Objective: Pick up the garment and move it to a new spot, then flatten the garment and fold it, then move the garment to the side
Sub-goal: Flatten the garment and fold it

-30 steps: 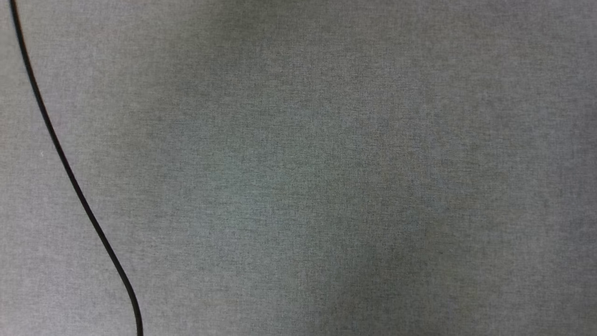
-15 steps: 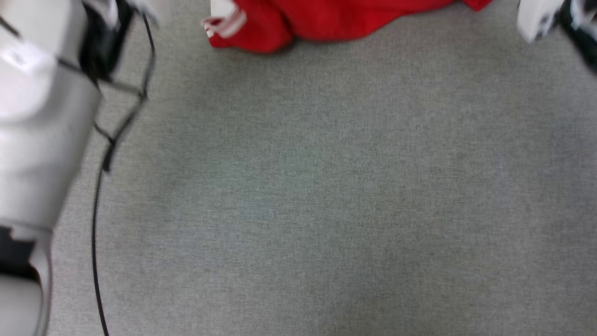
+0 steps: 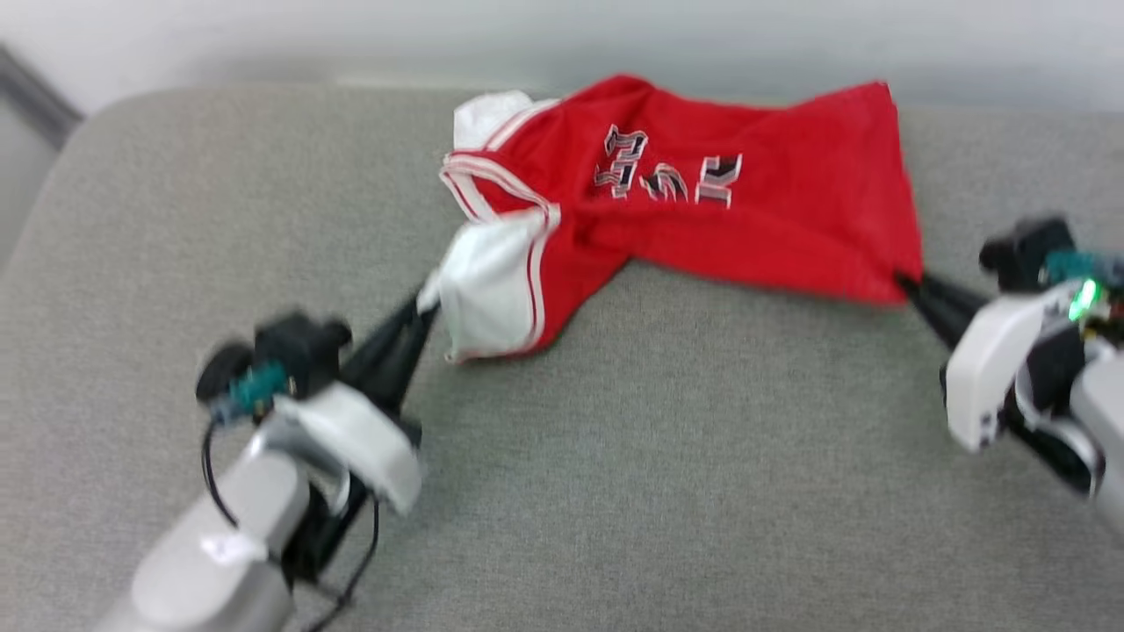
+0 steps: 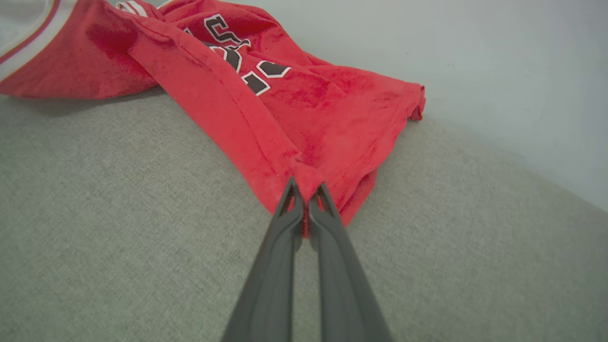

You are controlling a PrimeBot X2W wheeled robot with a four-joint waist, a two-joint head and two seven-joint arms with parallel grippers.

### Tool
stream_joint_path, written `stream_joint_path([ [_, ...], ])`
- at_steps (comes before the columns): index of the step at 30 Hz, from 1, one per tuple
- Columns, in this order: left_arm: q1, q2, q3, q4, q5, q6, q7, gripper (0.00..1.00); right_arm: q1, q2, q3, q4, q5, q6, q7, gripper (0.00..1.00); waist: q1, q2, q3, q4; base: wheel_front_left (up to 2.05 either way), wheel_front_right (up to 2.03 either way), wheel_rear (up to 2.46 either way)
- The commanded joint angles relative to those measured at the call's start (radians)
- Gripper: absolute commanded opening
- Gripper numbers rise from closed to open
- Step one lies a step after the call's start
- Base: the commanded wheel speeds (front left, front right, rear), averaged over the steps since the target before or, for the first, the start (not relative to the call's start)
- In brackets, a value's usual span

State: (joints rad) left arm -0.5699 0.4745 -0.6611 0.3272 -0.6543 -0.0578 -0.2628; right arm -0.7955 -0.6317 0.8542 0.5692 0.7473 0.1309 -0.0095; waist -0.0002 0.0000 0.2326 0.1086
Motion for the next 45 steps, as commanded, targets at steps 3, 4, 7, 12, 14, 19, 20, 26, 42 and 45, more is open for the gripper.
stream_joint_path([
  [3, 0.129, 0.026, -0.016, -0.051, -0.02, 0.027, 0.007, 0.0, 0.118, -0.029, 0.001, -0.04, 0.028, 0.0, 0.003, 0.0, 0.0002, 0.0, -0.102, -0.003, 0.0, 0.0, 0.0],
  [4, 0.173, 0.039, -0.018, -0.067, -0.031, 0.034, 0.009, 0.0, 0.153, -0.04, -0.002, -0.055, 0.032, 0.0, 0.001, 0.0, 0.0002, 0.0, -0.118, -0.006, 0.0, 0.0, 0.0],
  [7, 0.299, 0.073, -0.033, -0.122, -0.055, 0.064, 0.031, 0.0, 0.267, -0.063, -0.021, -0.086, 0.046, 0.0, -0.005, 0.0, 0.0002, 0.0, -0.172, -0.014, 0.0, 0.0, 0.0],
  [12, 0.56, 0.155, -0.039, -0.271, -0.135, 0.15, 0.08, 0.0, 0.518, -0.098, -0.1, -0.154, 0.041, 0.0, 0.005, 0.0, 0.0002, 0.0, -0.261, -0.029, 0.0, 0.0, 0.0],
  [14, 0.619, 0.167, -0.041, -0.309, -0.154, 0.173, 0.086, 0.0, 0.579, -0.104, -0.13, -0.18, 0.031, 0.0, 0.016, 0.0, 0.0002, 0.0, -0.271, -0.034, 0.0, 0.0, 0.0],
  [19, 0.738, 0.179, -0.07, -0.383, -0.188, 0.213, 0.113, 0.0, 0.722, -0.109, -0.227, -0.247, 0.004, 0.0, 0.05, 0.0, 0.0002, 0.0, -0.286, -0.038, 0.0, 0.0, 0.0],
  [20, 0.754, 0.181, -0.076, -0.392, -0.194, 0.219, 0.118, 0.0, 0.751, -0.109, -0.25, -0.262, -0.001, 0.0, 0.059, 0.0, 0.0002, 0.0, -0.288, -0.035, 0.0, 0.0, 0.0],
  [26, 0.804, 0.198, -0.094, -0.422, -0.209, 0.224, 0.14, 0.0, 0.897, -0.095, -0.386, -0.343, -0.033, 0.0, 0.119, 0.0, 0.0002, 0.0, -0.282, -0.022, 0.0, 0.0, 0.0],
  [42, 0.291, 0.183, -0.029, -0.296, -0.07, 0.092, 0.186, 0.0, 0.829, -0.009, -0.665, -0.543, -0.114, 0.0, 0.274, 0.0, 0.0002, 0.0, -0.14, -0.008, 0.0, 0.0, 0.0],
  [45, 0.205, 0.161, -0.021, -0.226, -0.065, 0.062, 0.184, 0.0, 0.794, -0.008, -0.676, -0.553, -0.118, 0.0, 0.289, 0.0, 0.0002, 0.0, -0.098, -0.014, 0.0, 0.0, 0.0],
])
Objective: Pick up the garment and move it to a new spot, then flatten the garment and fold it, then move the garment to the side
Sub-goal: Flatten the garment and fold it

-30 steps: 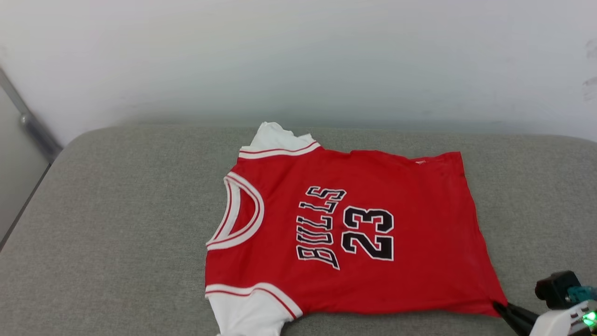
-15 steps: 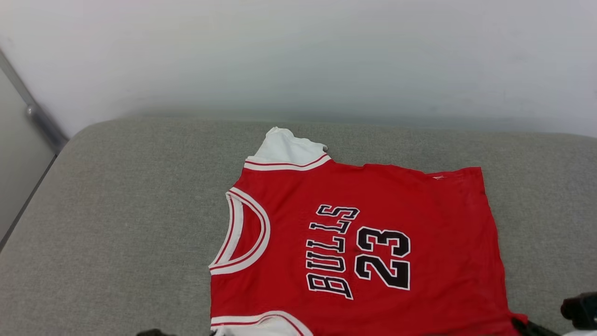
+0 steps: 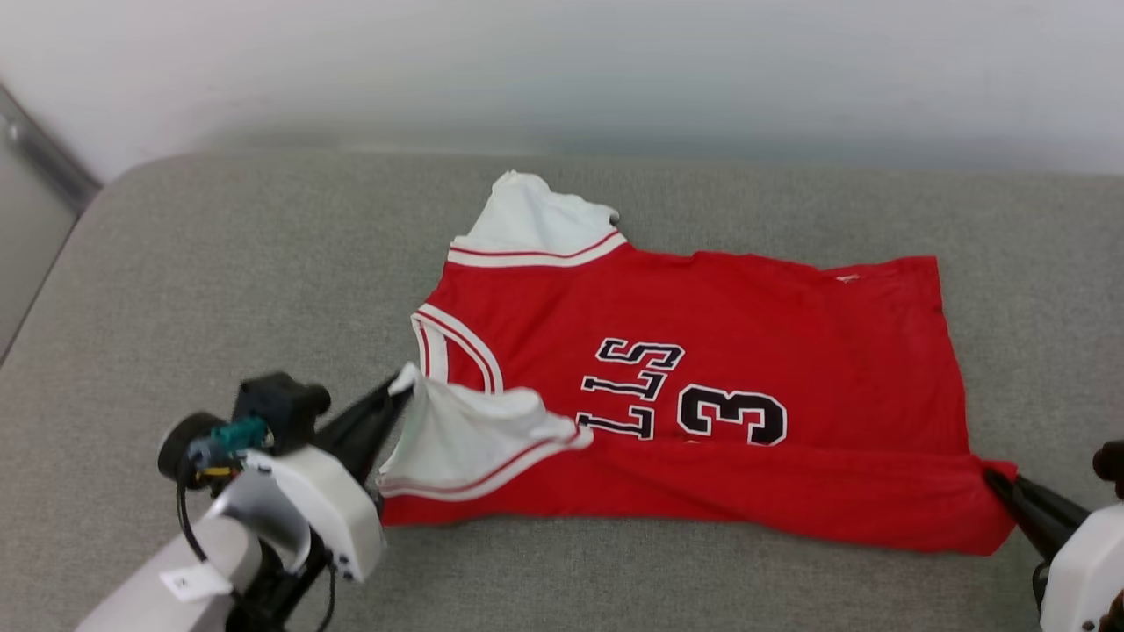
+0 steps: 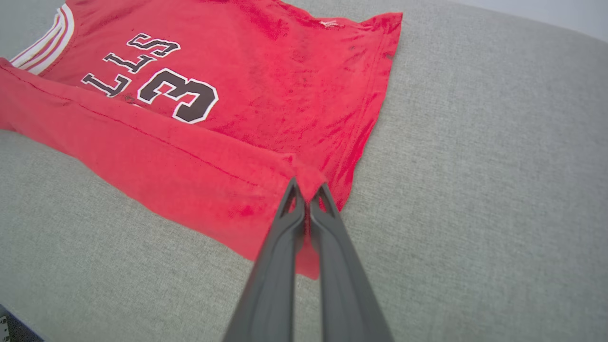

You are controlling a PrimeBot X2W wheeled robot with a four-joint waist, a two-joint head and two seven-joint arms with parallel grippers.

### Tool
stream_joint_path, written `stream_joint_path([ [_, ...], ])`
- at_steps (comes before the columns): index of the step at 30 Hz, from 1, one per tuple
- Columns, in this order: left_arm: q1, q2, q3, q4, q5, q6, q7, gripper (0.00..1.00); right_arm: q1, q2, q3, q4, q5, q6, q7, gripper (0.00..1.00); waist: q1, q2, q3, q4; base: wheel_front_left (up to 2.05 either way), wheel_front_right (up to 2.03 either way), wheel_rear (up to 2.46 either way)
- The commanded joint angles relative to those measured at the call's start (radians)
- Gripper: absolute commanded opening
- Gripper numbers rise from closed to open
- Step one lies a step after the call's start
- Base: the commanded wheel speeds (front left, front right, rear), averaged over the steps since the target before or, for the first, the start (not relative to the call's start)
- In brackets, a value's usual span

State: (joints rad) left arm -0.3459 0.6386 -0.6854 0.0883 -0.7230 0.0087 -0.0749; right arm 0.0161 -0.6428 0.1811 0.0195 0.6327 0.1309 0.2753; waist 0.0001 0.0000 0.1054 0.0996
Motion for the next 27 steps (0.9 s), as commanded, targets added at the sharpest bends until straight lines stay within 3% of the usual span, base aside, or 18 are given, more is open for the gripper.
stream_joint_path([
  [1, -0.044, -0.014, 0.003, 0.034, 0.004, -0.015, -0.005, 0.0, -0.028, 0.004, -0.006, -0.002, -0.003, 0.0, 0.006, 0.0, -0.0001, 0.0, 0.043, -0.006, 0.0, 0.0, 0.0],
  [14, -0.244, -0.121, -0.042, 0.382, 0.017, -0.109, -0.029, 0.0, -0.205, 0.003, 0.075, 0.119, -0.026, 0.0, 0.024, 0.0, -0.0001, 0.0, 0.197, -0.029, 0.0, 0.0, 0.0],
  [23, -0.297, -0.192, -0.115, 0.584, -0.008, -0.137, -0.073, 0.0, -0.265, 0.018, 0.15, 0.205, -0.012, 0.0, -0.007, 0.0, -0.0001, 0.0, 0.189, -0.032, 0.0, 0.0, 0.0],
  [24, -0.3, -0.191, -0.118, 0.595, -0.016, -0.137, -0.078, 0.4, -0.268, 0.019, 0.149, 0.206, -0.007, 0.0, -0.011, 0.38, -0.0001, 0.0, 0.18, -0.031, 0.0, 0.0, 0.0],
  [25, -0.33, -0.174, -0.127, 0.613, -0.012, -0.137, -0.104, 1.0, -0.268, 0.02, 0.141, 0.195, -0.005, 0.0, -0.028, 1.0, -0.0001, 0.0, 0.149, -0.025, 0.0, 0.0, 0.0],
  [27, -0.35, -0.161, -0.129, 0.605, -0.017, -0.137, -0.107, 1.0, -0.257, 0.02, 0.135, 0.177, -0.002, 0.0, -0.036, 1.0, -0.0001, 0.0, 0.127, -0.021, 0.0, 0.0, 0.0],
])
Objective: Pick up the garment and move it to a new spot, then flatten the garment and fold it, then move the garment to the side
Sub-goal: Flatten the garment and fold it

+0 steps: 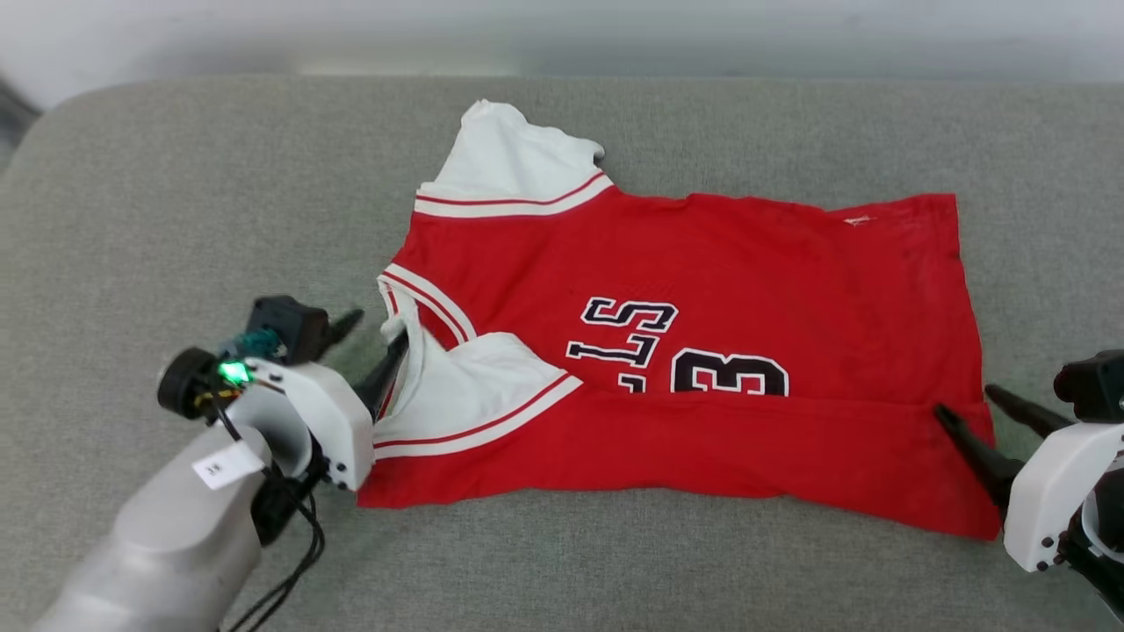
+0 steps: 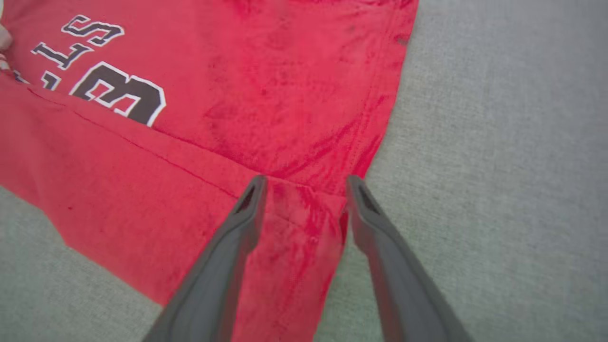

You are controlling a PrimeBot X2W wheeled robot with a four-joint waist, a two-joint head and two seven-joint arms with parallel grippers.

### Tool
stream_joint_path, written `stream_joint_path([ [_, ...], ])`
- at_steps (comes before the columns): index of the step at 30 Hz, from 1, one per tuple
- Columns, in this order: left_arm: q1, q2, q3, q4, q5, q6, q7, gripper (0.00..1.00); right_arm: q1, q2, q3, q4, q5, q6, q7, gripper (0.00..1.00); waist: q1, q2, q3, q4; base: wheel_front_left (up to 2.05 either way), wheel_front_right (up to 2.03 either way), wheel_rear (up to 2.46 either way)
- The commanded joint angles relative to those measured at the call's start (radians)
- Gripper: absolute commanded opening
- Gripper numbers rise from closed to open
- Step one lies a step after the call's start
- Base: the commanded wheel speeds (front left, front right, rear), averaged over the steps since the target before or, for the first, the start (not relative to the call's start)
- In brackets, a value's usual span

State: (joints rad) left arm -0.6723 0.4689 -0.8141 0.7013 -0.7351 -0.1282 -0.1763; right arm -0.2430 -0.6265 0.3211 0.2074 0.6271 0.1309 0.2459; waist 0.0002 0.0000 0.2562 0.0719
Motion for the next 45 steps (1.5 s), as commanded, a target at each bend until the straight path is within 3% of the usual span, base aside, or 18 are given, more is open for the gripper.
stream_joint_path([
  [1, -0.035, 0.018, 0.001, -0.017, -0.006, -0.001, -0.003, 1.0, 0.009, 0.004, -0.011, -0.021, 0.005, 0.0, -0.011, 1.0, -0.0002, 0.0, -0.035, 0.01, 0.0, 0.0, 0.0],
  [5, -0.077, 0.059, 0.007, -0.051, 0.005, -0.001, 0.012, 1.0, 0.028, 0.005, -0.029, -0.049, -0.001, 0.0, -0.015, 1.0, -0.0002, 0.0, -0.064, 0.02, 0.0, 0.0, 0.0],
  [9, -0.129, 0.096, -0.001, -0.118, -0.001, -0.001, 0.1, 1.0, 0.05, 0.012, -0.061, -0.087, -0.011, 0.0, -0.003, 1.0, -0.0002, 0.0, -0.098, 0.033, 0.0, 0.0, 0.0],
  [19, -0.215, 0.176, -0.118, -0.288, -0.212, 0.0, 0.691, 1.0, 0.084, 0.031, -0.105, -0.154, -0.032, 0.0, 0.053, 1.0, -0.0002, 0.0, -0.115, 0.038, 0.0, 0.0, 0.0],
  [25, -0.221, 0.191, -0.174, -0.294, -0.318, 0.0, 0.925, 1.0, 0.074, 0.039, -0.1, -0.175, -0.032, 0.0, 0.084, 1.0, -0.0002, 0.0, -0.095, 0.014, 0.0, 0.0, 0.0],
  [30, -0.164, 0.175, -0.241, -0.241, -0.348, 0.0, 1.018, 1.0, 0.047, 0.043, -0.086, -0.176, -0.024, 0.0, 0.102, 1.0, -0.0002, 0.0, -0.061, -0.025, 0.0, 0.0, 0.0],
  [38, -0.08, 0.136, -0.301, -0.157, -0.372, 0.0, 1.007, 1.0, 0.002, 0.031, -0.062, -0.156, -0.012, 0.0, 0.1, 1.0, -0.0002, 0.0, -0.037, -0.052, 0.0, 0.0, 0.0],
  [39, -0.077, 0.131, -0.309, -0.159, -0.374, 0.0, 1.001, 0.56, -0.005, 0.029, -0.06, -0.155, -0.01, 0.0, 0.1, 1.0, -0.0002, 0.0, -0.037, -0.053, 0.0, 0.0, 0.0],
  [40, -0.076, 0.128, -0.317, -0.164, -0.379, -0.001, 0.998, 0.0, -0.013, 0.023, -0.058, -0.156, -0.01, 0.0, 0.102, 1.0, -0.0002, 0.0, -0.038, -0.052, 0.0, 0.0, 0.0],
  [45, -0.109, 0.152, -0.337, -0.209, -0.381, -0.001, 0.95, 0.0, -0.057, -0.034, -0.027, -0.173, -0.001, 0.0, 0.149, 1.0, -0.0002, 0.0, -0.069, -0.046, 0.0, 0.0, 0.0],
])
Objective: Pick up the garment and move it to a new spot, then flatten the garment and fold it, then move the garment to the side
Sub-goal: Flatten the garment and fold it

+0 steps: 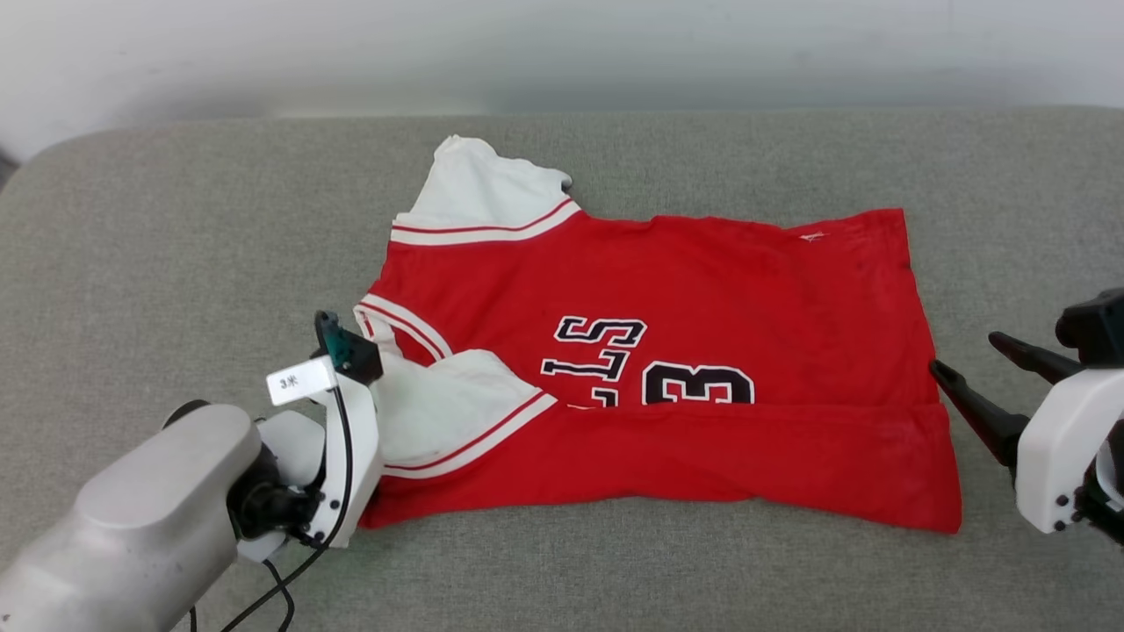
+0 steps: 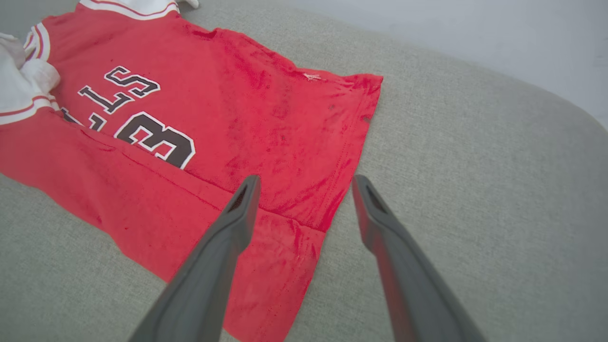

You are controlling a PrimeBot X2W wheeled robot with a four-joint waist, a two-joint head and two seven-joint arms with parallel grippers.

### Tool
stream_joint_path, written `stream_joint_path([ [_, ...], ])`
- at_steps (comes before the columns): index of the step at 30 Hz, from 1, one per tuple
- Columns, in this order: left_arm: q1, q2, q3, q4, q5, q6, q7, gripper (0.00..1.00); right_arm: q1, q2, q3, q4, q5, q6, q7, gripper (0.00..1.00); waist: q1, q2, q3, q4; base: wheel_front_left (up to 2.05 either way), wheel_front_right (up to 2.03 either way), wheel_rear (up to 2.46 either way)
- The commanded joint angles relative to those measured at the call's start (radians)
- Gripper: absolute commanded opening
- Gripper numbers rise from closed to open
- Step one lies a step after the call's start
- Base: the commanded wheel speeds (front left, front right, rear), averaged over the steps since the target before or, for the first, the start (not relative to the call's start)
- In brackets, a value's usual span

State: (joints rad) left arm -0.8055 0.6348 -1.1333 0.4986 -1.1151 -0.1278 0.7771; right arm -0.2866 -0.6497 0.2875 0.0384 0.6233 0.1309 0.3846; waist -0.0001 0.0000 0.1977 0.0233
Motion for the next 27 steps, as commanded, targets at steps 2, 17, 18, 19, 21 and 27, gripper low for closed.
stream_joint_path([
  [2, 0.004, -0.003, -0.024, -0.036, 0.0, -0.002, -0.02, 0.0, -0.034, -0.05, 0.029, -0.02, 0.019, 0.0, 0.062, 1.0, 0.0001, 0.0, -0.027, 0.009, 0.0, 0.0, 0.0],
  [17, -0.081, 0.056, -0.067, -0.158, 0.014, -0.001, -0.11, 0.0, -0.134, -0.121, 0.159, 0.086, 0.148, 0.0, 0.566, 1.0, 0.0001, 0.0, -0.01, 0.042, 0.0, 0.0, 0.0],
  [18, -0.087, 0.055, -0.067, -0.159, 0.016, -0.001, -0.113, 0.0, -0.133, -0.103, 0.159, 0.106, 0.143, 0.0, 0.562, 1.0, 0.0001, 0.0, -0.002, 0.044, 0.0, 0.0, 0.0],
  [19, -0.09, 0.055, -0.069, -0.159, 0.018, -0.001, -0.114, 0.0, -0.132, -0.084, 0.161, 0.124, 0.135, 0.0, 0.552, 1.0, 0.0001, 0.0, 0.005, 0.046, 0.0, 0.0, 0.0],
  [21, -0.097, 0.055, -0.073, -0.158, 0.019, -0.001, -0.12, 0.0, -0.123, -0.049, 0.17, 0.166, 0.123, 0.0, 0.536, 1.0, 0.0001, 0.0, 0.018, 0.05, 0.0, 0.0, 0.0],
  [27, -0.107, 0.057, -0.082, -0.154, 0.018, -0.001, -0.132, 0.0, -0.094, 0.024, 0.257, 0.265, 0.117, 0.0, 0.486, 1.0, 0.0001, 0.0, 0.041, 0.055, 0.0, 0.0, 0.0],
])
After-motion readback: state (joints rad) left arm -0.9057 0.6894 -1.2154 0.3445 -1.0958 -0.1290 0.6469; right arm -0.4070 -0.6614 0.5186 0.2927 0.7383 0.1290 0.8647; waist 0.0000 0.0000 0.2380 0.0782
